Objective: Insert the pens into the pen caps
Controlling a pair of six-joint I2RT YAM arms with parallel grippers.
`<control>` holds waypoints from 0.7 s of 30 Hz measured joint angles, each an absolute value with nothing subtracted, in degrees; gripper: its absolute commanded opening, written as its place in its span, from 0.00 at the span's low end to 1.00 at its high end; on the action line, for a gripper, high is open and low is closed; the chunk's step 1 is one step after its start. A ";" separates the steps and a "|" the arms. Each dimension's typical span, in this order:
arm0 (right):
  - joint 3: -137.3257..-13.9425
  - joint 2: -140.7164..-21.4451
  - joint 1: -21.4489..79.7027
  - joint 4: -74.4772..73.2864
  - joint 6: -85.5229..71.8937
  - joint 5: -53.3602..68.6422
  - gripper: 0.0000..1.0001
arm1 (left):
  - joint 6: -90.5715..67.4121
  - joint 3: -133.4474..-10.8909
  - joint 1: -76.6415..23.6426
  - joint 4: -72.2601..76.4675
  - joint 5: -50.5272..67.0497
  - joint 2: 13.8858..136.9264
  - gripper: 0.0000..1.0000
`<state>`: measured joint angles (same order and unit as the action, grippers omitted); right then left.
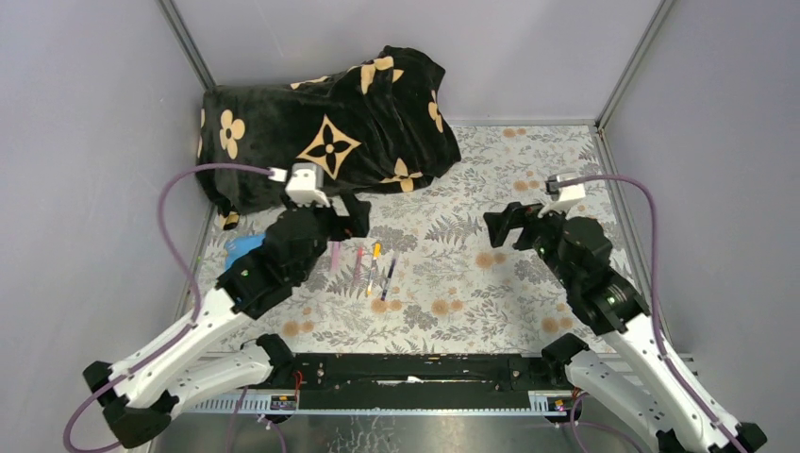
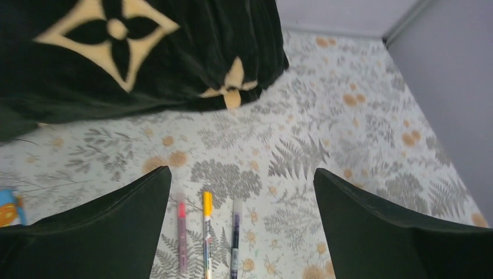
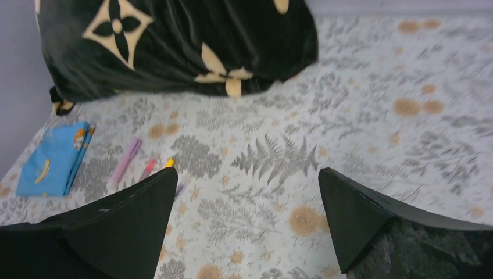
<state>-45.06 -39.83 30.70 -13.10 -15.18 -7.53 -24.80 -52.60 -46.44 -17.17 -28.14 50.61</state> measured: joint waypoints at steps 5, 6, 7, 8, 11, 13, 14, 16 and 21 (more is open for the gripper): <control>-45.17 -31.73 30.70 -11.92 -8.97 -11.16 1.00 | -23.40 -53.65 -46.44 -20.01 -34.83 43.38 0.98; -45.17 -29.93 30.70 -11.60 -7.60 -11.70 1.00 | -23.24 -53.65 -46.44 -20.64 -35.73 42.11 0.98; -45.17 -28.67 30.70 -11.29 -6.63 -12.25 0.99 | -23.09 -53.58 -46.44 -21.17 -36.80 40.53 0.98; -45.19 -27.38 30.70 -11.09 -5.58 -12.86 1.00 | -22.98 -53.52 -46.44 -21.67 -37.82 39.20 0.98; -45.17 -24.21 30.70 -10.81 -3.18 -14.13 1.00 | -23.27 -53.30 -46.44 -23.83 -41.15 35.27 0.98; -45.12 -22.11 30.70 -10.74 -1.72 -14.76 1.00 | -23.88 -53.23 -46.44 -25.12 -43.18 33.63 0.98; -44.97 -21.02 30.70 -10.37 -1.10 -15.11 1.00 | -24.12 -53.19 -46.44 -25.87 -44.21 32.86 0.98; -44.12 -18.79 30.70 -9.17 -0.14 -15.66 1.00 | -24.73 -52.90 -46.44 -27.16 -45.76 31.40 0.99; -41.12 -14.04 30.70 -7.79 1.08 -16.36 1.00 | -26.26 -52.69 -46.44 -30.28 -48.29 28.53 0.98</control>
